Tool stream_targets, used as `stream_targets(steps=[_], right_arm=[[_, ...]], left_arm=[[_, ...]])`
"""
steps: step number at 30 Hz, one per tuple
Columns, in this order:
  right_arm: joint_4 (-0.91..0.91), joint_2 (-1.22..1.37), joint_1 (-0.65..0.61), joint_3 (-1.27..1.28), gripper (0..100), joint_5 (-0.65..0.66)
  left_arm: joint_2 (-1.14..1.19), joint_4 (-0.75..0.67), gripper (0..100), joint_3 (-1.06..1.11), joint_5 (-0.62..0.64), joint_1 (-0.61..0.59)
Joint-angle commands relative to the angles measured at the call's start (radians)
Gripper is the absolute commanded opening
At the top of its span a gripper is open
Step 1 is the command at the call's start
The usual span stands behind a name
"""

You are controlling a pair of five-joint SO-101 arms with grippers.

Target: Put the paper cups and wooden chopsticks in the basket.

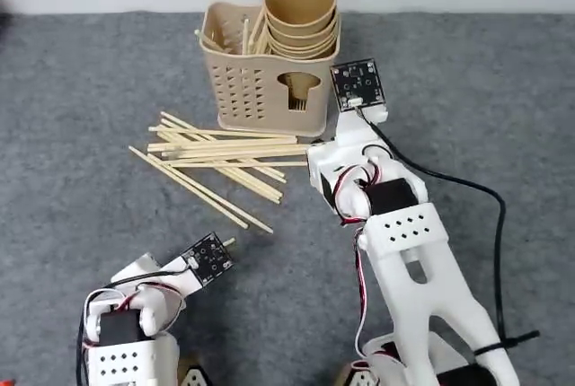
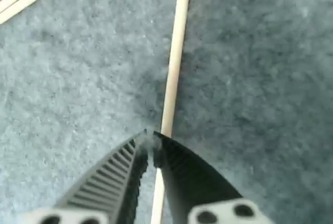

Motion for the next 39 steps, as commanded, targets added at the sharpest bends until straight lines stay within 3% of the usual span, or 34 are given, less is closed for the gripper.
stream_targets(steps=[1,6,13,21,24,30,32,39], right_arm=[[-0.070,-0.036,0.008,0.003,8.7,-0.008],[-0.170,-0.039,0.008,0.097,8.7,-0.005],[-0.182,-0.045,0.007,0.127,8.7,-0.002],[-0.182,-0.045,0.007,0.127,8.7,-0.005],[-0.183,-0.045,0.007,0.127,8.7,-0.006],[-0.183,-0.045,0.008,0.129,8.7,-0.006],[-0.183,-0.045,0.008,0.129,8.7,-0.006],[-0.183,-0.045,0.008,0.129,8.7,-0.006]], left_arm=[[-0.005,-0.014,1,-0.035,0.009,0.005],[-0.005,-0.018,1,-0.156,0.066,0.005],[-0.003,-0.011,2,-0.122,0.064,0.000],[-0.005,-0.035,26,-0.110,0.063,0.000],[-0.005,-0.180,27,-0.108,0.063,0.005],[0.002,-0.635,27,0.007,0.031,0.049],[0.000,-0.646,27,-0.001,0.031,0.029],[-0.068,-0.663,27,0.002,0.029,0.153]])
